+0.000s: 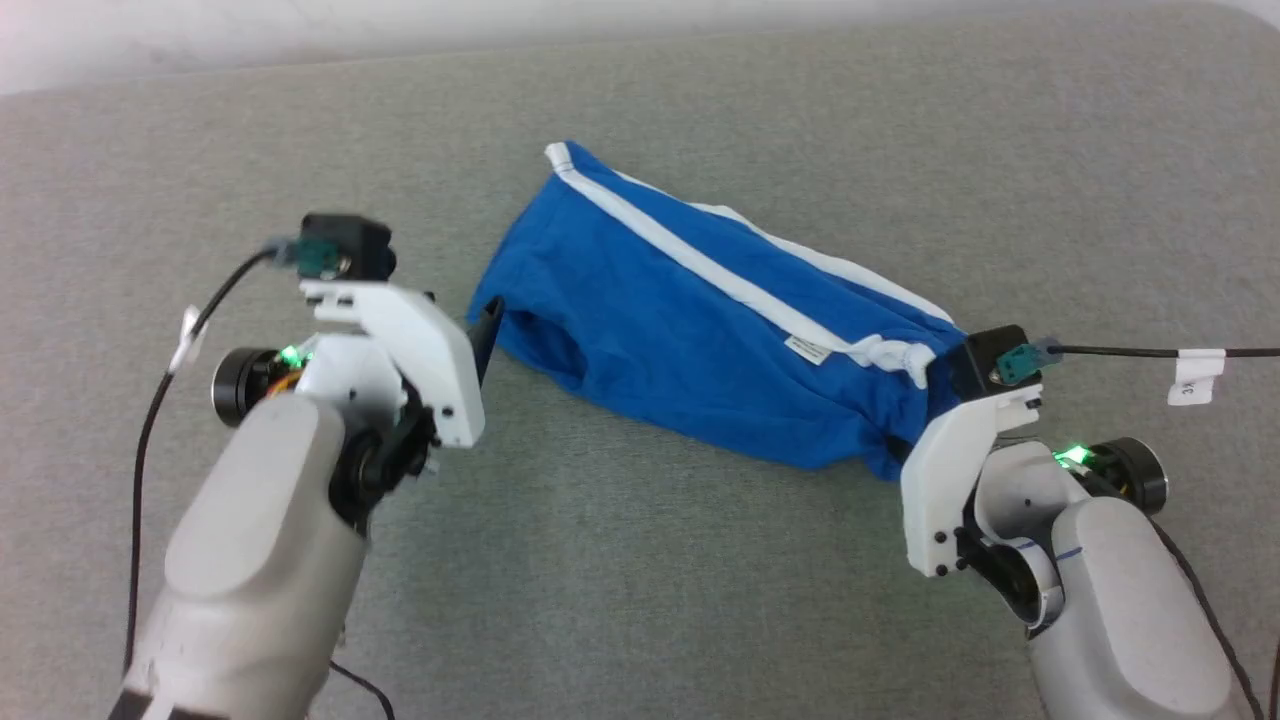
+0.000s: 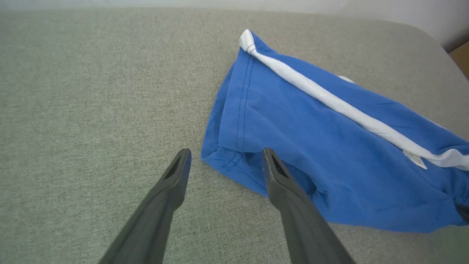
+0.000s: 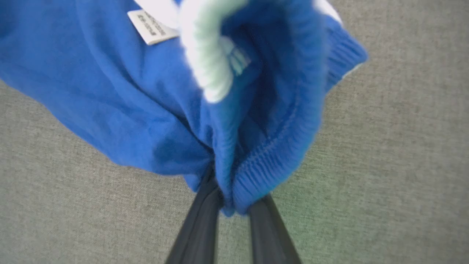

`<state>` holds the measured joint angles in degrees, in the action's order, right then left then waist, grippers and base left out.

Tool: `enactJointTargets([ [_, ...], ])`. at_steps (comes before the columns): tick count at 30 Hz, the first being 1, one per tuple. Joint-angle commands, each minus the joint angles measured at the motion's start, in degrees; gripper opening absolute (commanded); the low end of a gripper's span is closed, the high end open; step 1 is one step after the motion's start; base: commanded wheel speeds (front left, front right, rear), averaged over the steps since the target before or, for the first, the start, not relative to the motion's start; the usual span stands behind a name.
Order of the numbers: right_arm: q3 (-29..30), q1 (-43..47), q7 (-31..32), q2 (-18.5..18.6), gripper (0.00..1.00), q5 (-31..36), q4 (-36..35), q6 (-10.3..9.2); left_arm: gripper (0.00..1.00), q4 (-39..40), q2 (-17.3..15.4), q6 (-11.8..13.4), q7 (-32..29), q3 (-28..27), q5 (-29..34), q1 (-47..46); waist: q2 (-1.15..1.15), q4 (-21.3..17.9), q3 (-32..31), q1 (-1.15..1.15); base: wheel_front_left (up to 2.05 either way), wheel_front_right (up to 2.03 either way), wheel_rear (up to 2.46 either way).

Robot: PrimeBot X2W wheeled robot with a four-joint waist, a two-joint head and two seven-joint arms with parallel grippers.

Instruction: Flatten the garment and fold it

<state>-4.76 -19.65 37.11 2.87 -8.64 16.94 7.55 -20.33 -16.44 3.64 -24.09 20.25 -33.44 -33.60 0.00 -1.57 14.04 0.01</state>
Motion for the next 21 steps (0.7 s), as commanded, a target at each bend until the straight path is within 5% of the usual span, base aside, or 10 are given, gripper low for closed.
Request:
enactJointTargets([
  [1, -0.53, 0.13, -0.3, 0.0, 0.0, -0.45, -0.26, -0.06, 1.0, -1.21, -0.02, 0.63, -1.86, 0.41, 0.42, -1.81, 0.0, -1.16, 0.75, -0.01, 0.0, 0.0, 0.0],
  [8, -2.16, 0.47, 0.5, 0.0, 0.0, -0.57, -1.63, -0.06, 1.0, -8.25, 1.01, 3.19, -10.84, 2.82, 1.82, -10.21, 0.0, -3.29, 2.93, -0.01, 0.0, 0.0, 0.0],
  [14, -2.24, 0.45, 0.09, 0.0, 0.0, -1.42, -1.9, -0.06, 1.0, -14.55, -0.41, 2.09, -14.45, 5.99, 4.02, -11.7, 0.0, -4.65, 3.85, -0.01, 0.0, 0.0, 0.0],
  [17, -2.08, 0.49, -0.19, 0.0, 0.0, -1.43, -1.77, -0.06, 0.2, -16.2, -0.72, 0.73, -17.04, 7.27, 3.8, -11.18, 0.0, -4.65, 3.97, -0.01, 0.0, 0.0, 0.0],
  [18, -1.94, 0.49, -0.27, 0.0, 0.0, -1.38, -1.67, -0.06, 0.0, -16.45, -0.65, 0.2, -17.94, 7.55, 3.43, -10.85, 0.0, -4.56, 3.92, -0.01, 0.0, 0.0, 0.0],
  [21, -1.22, 0.53, -0.4, 0.0, 0.0, -1.08, -1.51, -0.06, 0.0, -16.44, -0.28, -1.1, -20.1, 7.77, 1.87, -9.92, 0.0, -3.91, 3.79, -0.01, 0.0, 0.0, 0.0],
])
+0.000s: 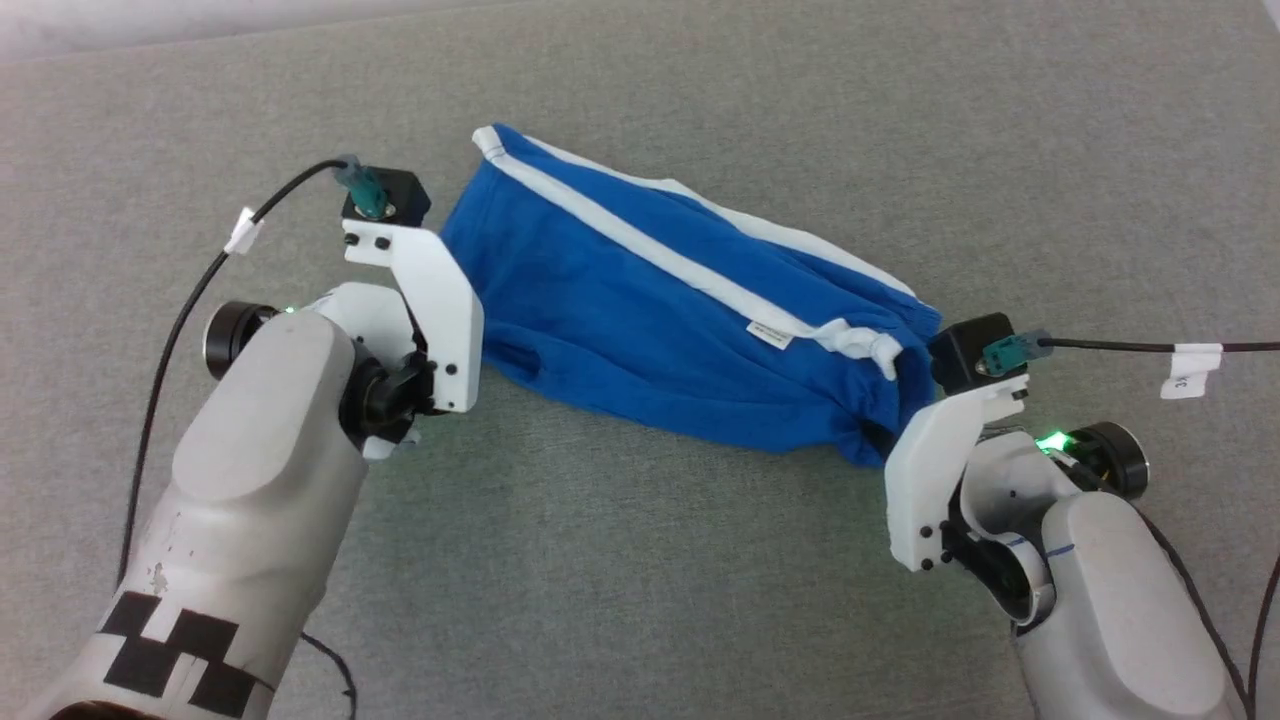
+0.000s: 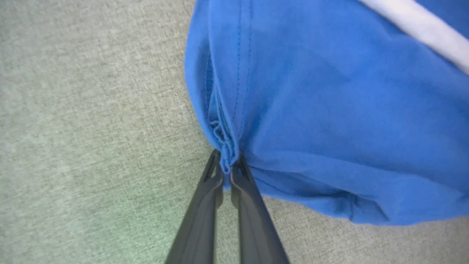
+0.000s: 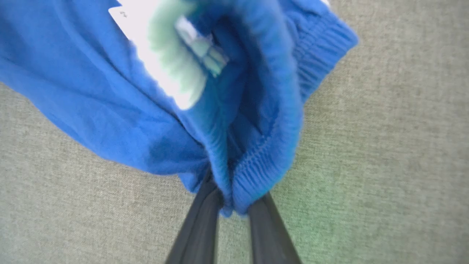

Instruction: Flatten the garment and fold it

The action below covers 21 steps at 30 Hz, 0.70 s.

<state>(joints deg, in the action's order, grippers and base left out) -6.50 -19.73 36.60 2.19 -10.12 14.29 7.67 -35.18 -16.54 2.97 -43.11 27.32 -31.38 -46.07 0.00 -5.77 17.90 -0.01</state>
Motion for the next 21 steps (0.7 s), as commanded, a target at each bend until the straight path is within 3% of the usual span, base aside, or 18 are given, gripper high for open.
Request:
enactJointTargets([
  [1, 0.69, 0.58, 0.08, 0.69, 0.0, 0.51, 1.19, -0.19, 0.0, -1.4, -0.2, -0.64, -1.08, 0.62, -0.49, 2.72, 0.0, 0.52, -0.14, 0.01, 0.0, 0.0, 0.0],
  [9, 0.58, 0.04, 0.17, 0.69, 0.0, 0.41, 1.07, -0.19, 0.0, 0.48, -0.32, 0.83, 5.4, -5.93, -5.5, 3.39, 0.0, 2.64, -2.1, 0.01, 0.0, 0.0, 0.0],
  [14, 0.18, -0.06, 2.51, 0.81, 0.0, 1.98, 0.39, -0.19, 0.0, 2.36, -1.48, 0.19, 7.68, -7.37, -6.73, 5.57, 0.0, 4.88, -4.08, 0.01, 0.0, 0.0, 0.0],
  [21, -0.45, 0.68, 7.57, 7.16, 0.0, -0.67, -1.71, -0.19, 0.0, 9.5, -0.38, -0.09, 12.37, -10.58, -11.02, 14.43, 0.0, 8.12, -7.17, 0.01, 0.0, 0.0, 0.0],
])
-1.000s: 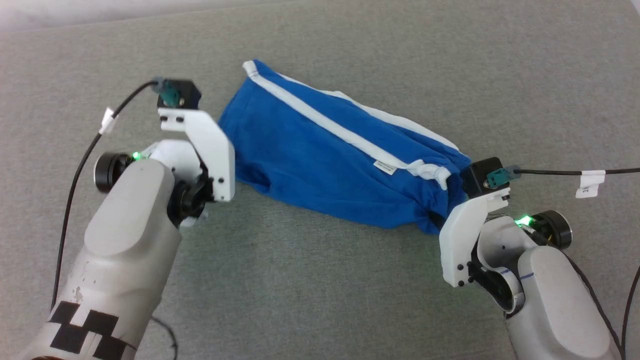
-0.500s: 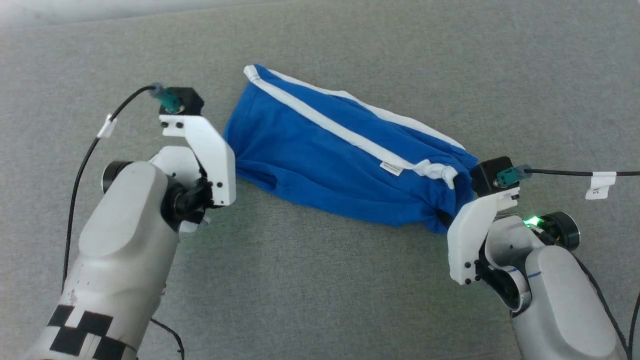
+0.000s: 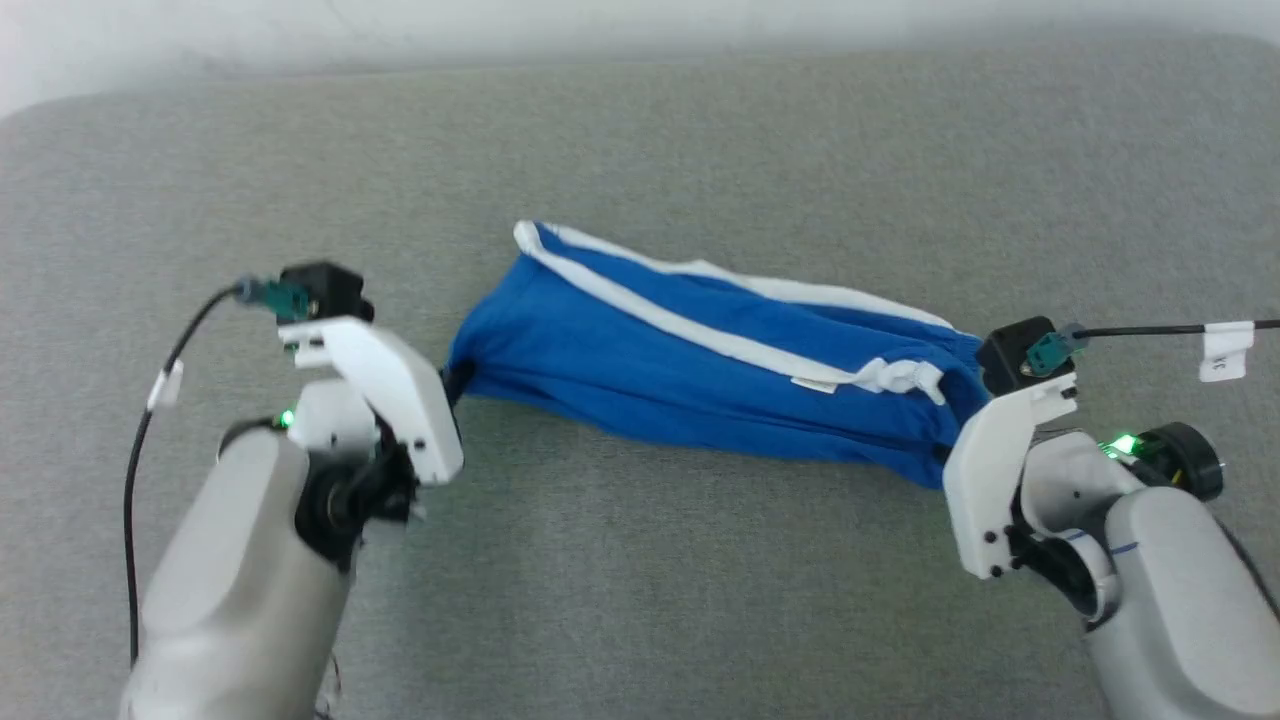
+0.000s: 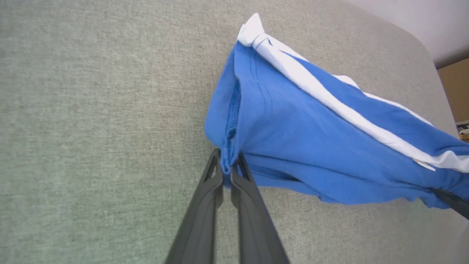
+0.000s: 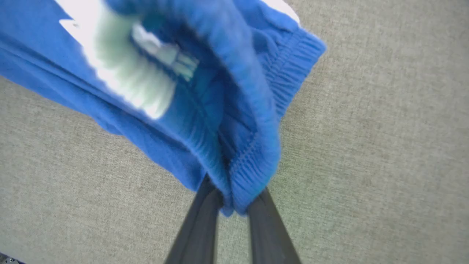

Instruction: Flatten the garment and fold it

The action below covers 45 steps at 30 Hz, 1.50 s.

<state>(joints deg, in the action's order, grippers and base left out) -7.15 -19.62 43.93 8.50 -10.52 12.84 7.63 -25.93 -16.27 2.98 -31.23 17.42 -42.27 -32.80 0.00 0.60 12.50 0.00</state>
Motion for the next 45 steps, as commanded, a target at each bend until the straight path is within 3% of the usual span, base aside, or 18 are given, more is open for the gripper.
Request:
enactJointTargets([
  [1, -0.22, 0.69, 0.89, 2.04, 0.0, -1.02, -0.75, -0.14, 0.0, 1.84, -0.79, 0.18, 1.07, -1.05, -0.45, 3.05, 0.0, 2.07, -2.11, 0.0, 0.0, 0.0, 0.0],
  [7, -2.57, 2.23, 3.83, 8.15, 0.0, -5.46, -2.09, -0.14, 0.0, 12.69, -0.36, 2.59, 1.76, -1.13, -2.28, 16.83, 0.0, 3.97, -3.89, 0.0, 0.0, 0.0, 0.0],
  [15, -3.26, 4.36, 4.66, 9.57, 0.0, -6.84, -1.42, -0.14, 0.0, 20.36, 0.66, 6.3, -0.29, 0.7, -3.25, 28.0, 0.0, 5.57, -4.76, 0.0, 0.0, 0.0, 0.0],
  [16, -3.16, 4.66, 4.79, 9.38, 0.06, -6.71, -1.16, -0.14, 0.34, 20.91, 0.72, 6.6, -0.12, 0.63, -3.17, 28.21, 0.0, 5.67, -4.86, 0.0, 0.0, 0.0, 0.0],
  [17, -3.07, 4.94, 4.84, 9.2, 0.39, -6.67, -0.96, -0.14, 1.0, 21.42, 0.63, 6.93, 0.14, 0.57, -2.85, 28.19, 0.0, 5.76, -4.95, 0.0, 0.0, 0.0, 0.0],
  [18, -2.79, 5.17, 4.6, 8.91, 1.0, -6.66, -0.93, -0.14, 1.0, 21.95, 0.79, 7.17, 0.46, 0.27, -2.94, 28.12, 0.0, 5.82, -5.08, 0.0, 0.0, 0.0, 0.0],
  [26, 0.15, 7.73, 2.79, 6.99, 1.0, -6.06, -3.28, -0.14, 1.0, 25.7, -0.03, 9.09, 5.16, -4.91, -3.07, 26.95, 0.0, 5.24, -6.05, 0.0, 0.0, 0.0, 0.0],
  [30, 2.54, 8.16, 2.1, 4.94, 1.0, -4.49, -6.76, -0.14, 1.0, 27.33, -2.23, 8.41, 14.79, -9.25, 0.52, 25.78, 0.0, 4.19, -5.93, 0.0, 0.0, 0.0, 0.0],
  [38, 3.97, 4.6, 3.47, 2.71, 1.0, 2.01, -6.79, -0.14, 1.0, 24.09, -4.82, -0.2, 43.54, -11.39, 11.38, 23.82, 0.0, 3.93, -4.05, 0.0, 0.0, 0.0, 0.0],
  [45, 5.07, 0.88, 1.99, 0.51, 1.0, 7.72, -0.85, -0.14, 1.0, 27.22, -0.78, -3.14, 46.19, -16.71, 19.99, 23.12, 0.0, 5.0, -1.32, 0.0, 0.0, 0.0, 0.0],
])
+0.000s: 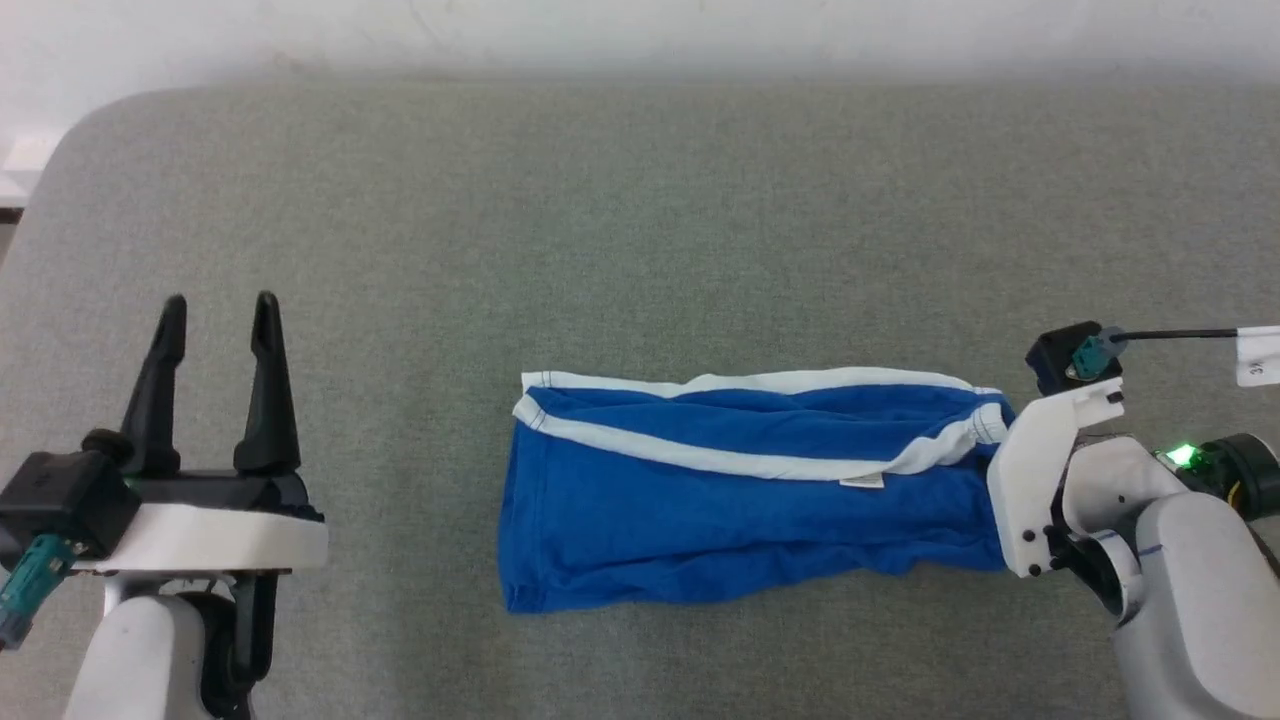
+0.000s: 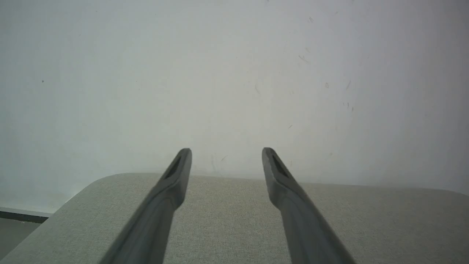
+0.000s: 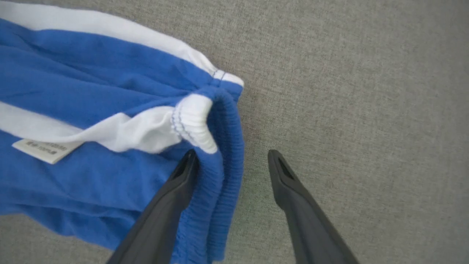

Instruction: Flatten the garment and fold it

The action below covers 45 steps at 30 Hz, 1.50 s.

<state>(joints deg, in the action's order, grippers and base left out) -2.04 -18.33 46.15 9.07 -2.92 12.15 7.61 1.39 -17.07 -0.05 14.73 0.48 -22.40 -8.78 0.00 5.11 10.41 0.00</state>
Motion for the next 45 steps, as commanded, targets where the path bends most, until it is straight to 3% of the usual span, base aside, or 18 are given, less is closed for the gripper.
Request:
enactJointTargets([
  [1, 0.22, -0.81, -0.4, -0.51, 1.0, 0.41, 0.91, -0.12, 1.0, 0.76, 0.98, -0.68, 0.24, -0.85, 1.2, -0.7, 0.0, 0.62, 1.12, 0.0, 0.0, 0.0, 0.0],
  [10, -0.47, -3.31, -0.94, -2.31, 1.0, 0.94, 9.7, -0.12, 1.0, 2.15, 7.55, -5.44, 0.26, -6.81, 6.28, 0.25, 0.0, 1.5, 3.27, 0.0, 0.0, 0.0, 0.0],
  [11, -0.32, -3.52, -0.77, -2.44, 0.44, 0.7, 10.36, -0.12, 1.0, 1.89, 7.9, -5.77, 0.26, -7.19, 6.61, 0.23, 0.0, 1.52, 3.33, 0.0, 0.0, 0.0, 0.0],
  [12, -0.11, -3.73, -0.79, -2.56, 0.16, 0.47, 10.77, -0.12, 1.0, 1.76, 8.18, -6.07, 0.26, -7.6, 6.89, 0.13, 0.0, 1.5, 3.37, 0.0, 0.0, 0.0, 0.0],
  [13, -0.03, -3.89, -0.79, -2.64, 0.0, 0.21, 11.07, -0.12, 1.0, 1.55, 8.4, -6.33, 0.26, -7.89, 7.2, 0.12, 0.0, 1.46, 3.34, 0.0, 0.0, 0.0, 0.0],
  [18, 1.17, -4.09, -1.08, -1.62, 0.0, -2.16, 11.07, -0.12, 1.0, 1.47, 9.31, -7.04, 0.26, -8.85, 8.61, 0.04, 0.0, 1.06, 2.67, 0.0, 0.0, 0.0, 0.0],
  [22, 3.6, -3.63, -0.23, 1.47, 0.0, -2.35, 10.26, -0.12, 1.0, 0.95, 9.54, -7.28, 0.27, -9.1, 9.18, -0.09, 0.0, 0.65, 2.02, 0.0, 0.0, 0.0, 0.0],
  [30, 10.88, -2.7, 2.29, 6.05, 0.0, 2.5, 9.25, -0.12, 1.0, 0.51, 9.99, -7.41, 0.27, -9.1, 9.71, 0.41, 0.0, -0.26, 0.83, 0.0, 0.0, 0.0, 0.0],
  [37, 6.08, -1.12, 8.98, 5.27, 0.0, 3.04, 1.3, -0.12, 1.0, 0.18, 10.27, -7.43, 0.27, -7.82, 9.55, 1.86, 0.0, -0.71, -1.56, 0.0, 0.0, 0.0, 0.0],
  [45, -4.55, 1.01, 19.47, 5.6, 0.0, -5.86, -13.82, -0.12, 1.0, -0.24, 10.87, -7.43, 0.27, -6.75, 9.63, 3.41, 0.0, -0.55, -3.76, 0.0, 0.0, 0.0, 0.0],
])
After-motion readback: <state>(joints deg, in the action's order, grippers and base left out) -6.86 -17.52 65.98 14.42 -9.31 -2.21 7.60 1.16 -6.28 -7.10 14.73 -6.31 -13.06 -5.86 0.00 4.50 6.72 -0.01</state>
